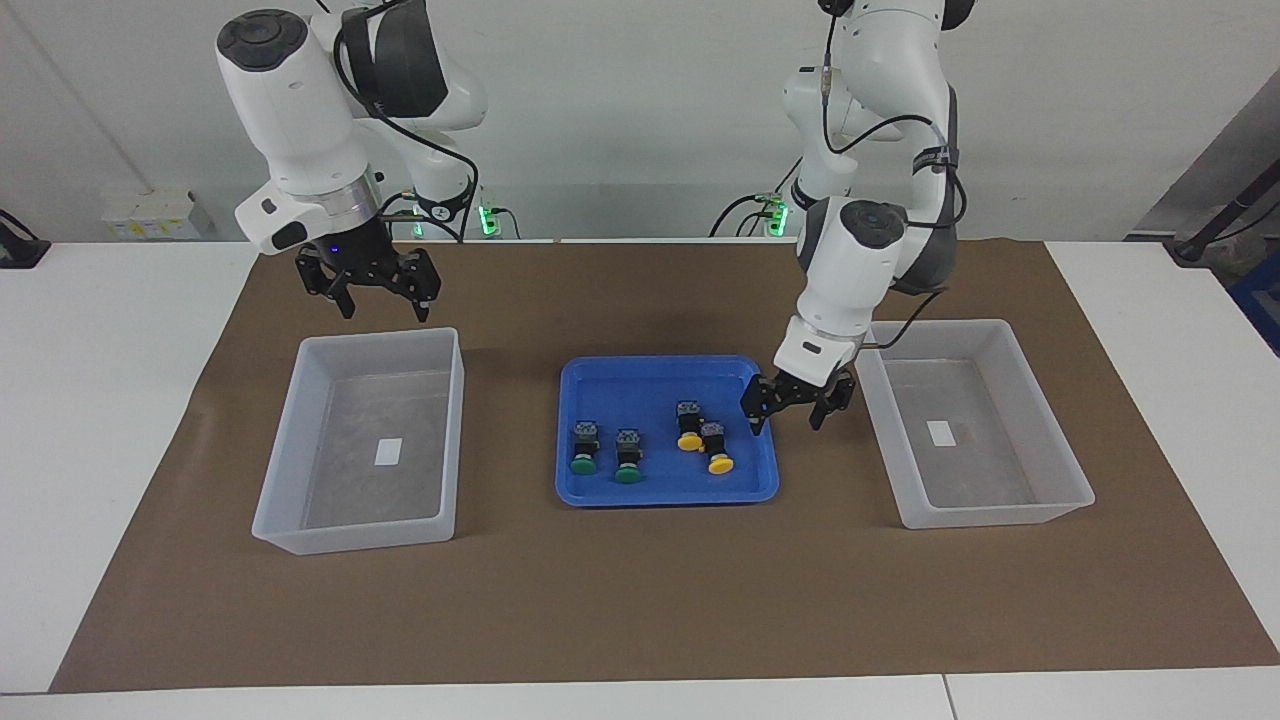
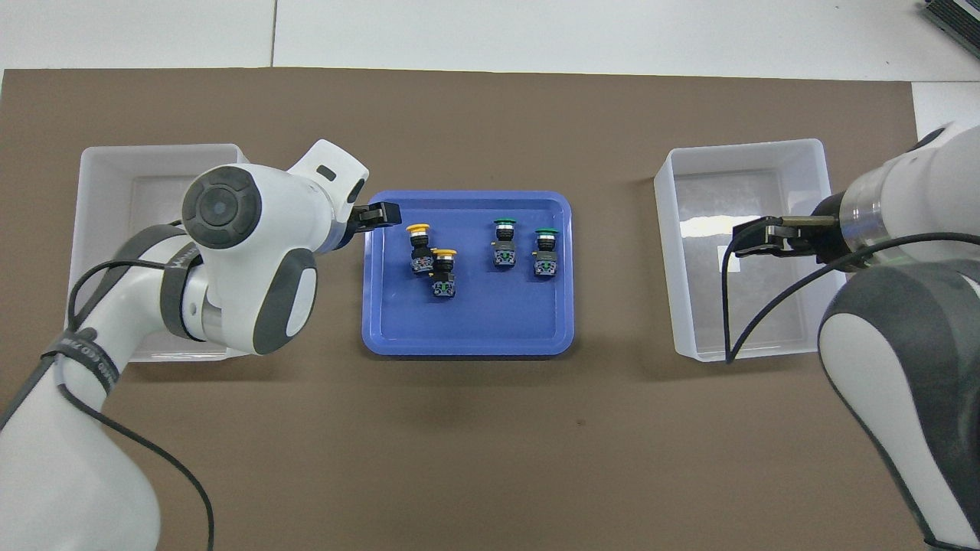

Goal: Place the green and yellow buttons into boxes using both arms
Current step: 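Reach the left gripper over the blue tray to a yellow button, then grasp a yellow button with the left gripper and lift it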

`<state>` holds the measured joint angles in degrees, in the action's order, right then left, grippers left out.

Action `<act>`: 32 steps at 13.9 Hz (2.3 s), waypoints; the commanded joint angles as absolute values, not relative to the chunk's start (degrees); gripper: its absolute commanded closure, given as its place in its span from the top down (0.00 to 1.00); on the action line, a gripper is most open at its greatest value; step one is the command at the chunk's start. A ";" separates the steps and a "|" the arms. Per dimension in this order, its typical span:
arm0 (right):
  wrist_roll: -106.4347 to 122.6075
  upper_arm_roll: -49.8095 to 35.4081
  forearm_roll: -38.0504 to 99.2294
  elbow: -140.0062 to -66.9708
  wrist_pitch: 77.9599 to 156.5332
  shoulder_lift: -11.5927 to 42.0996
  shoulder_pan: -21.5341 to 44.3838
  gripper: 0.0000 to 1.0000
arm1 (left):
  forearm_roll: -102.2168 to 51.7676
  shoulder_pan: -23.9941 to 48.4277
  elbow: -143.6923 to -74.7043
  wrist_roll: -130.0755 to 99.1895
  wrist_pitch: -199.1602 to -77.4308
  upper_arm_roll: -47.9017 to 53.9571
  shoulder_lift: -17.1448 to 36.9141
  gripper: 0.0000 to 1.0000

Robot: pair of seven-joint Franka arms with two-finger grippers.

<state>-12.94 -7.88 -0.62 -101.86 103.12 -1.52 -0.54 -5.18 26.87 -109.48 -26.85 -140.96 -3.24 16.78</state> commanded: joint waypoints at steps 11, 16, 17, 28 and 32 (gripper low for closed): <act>-11.87 -8.79 1.06 -99.24 101.61 -1.32 -1.05 1.00 | -6.77 33.92 -111.62 -38.75 -148.88 -4.22 21.97 1.00; -11.78 -8.79 0.18 -92.29 95.02 0.70 -1.67 1.00 | -6.77 34.72 -112.06 -41.66 -150.38 -4.13 22.68 0.90; -11.60 -8.70 0.09 -92.29 94.49 0.70 -1.50 1.00 | -6.77 34.80 -112.06 -41.75 -150.38 -4.13 22.68 0.87; -8.71 -8.61 -0.18 -94.30 92.90 -1.14 -1.49 1.00 | -6.77 35.07 -112.59 -44.56 -152.75 -4.22 23.64 0.24; -8.61 -8.70 -1.84 -95.89 93.25 -1.93 -1.32 1.00 | -6.77 34.81 -111.62 -44.30 -152.40 -4.22 23.82 0.07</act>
